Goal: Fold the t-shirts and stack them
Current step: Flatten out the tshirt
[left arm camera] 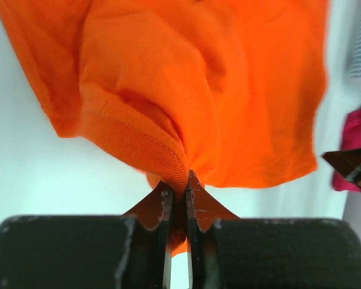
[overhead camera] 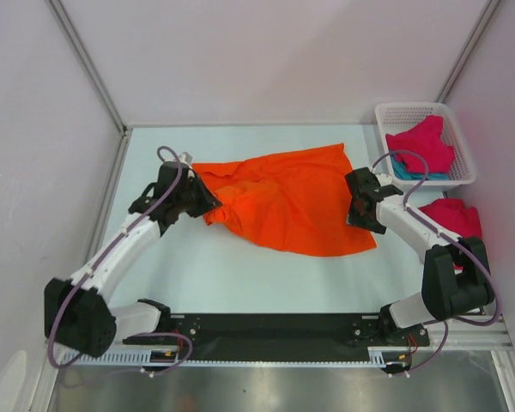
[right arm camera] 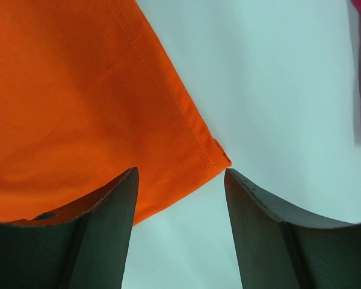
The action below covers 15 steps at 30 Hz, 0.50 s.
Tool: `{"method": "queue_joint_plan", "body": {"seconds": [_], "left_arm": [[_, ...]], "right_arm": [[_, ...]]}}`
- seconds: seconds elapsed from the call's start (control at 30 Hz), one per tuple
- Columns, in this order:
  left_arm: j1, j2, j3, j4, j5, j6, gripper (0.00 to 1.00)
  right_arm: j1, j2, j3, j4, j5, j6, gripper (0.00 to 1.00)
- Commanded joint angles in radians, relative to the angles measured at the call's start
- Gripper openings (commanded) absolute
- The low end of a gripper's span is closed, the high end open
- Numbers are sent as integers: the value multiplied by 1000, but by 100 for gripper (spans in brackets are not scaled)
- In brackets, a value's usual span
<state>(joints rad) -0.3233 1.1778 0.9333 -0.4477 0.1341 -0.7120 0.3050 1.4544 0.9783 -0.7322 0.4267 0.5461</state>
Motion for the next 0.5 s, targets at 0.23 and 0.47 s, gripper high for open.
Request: {"method": "queue_joint_plan", "body": {"seconds": [0.23, 0.47], "left_arm": [[59, 595, 430, 17, 131, 66, 14], [110, 759, 611, -29, 119, 65, 19]], "right_arm": [[32, -72, 16, -50, 9, 15, 64], [45, -80, 31, -75, 14, 9, 64]]}}
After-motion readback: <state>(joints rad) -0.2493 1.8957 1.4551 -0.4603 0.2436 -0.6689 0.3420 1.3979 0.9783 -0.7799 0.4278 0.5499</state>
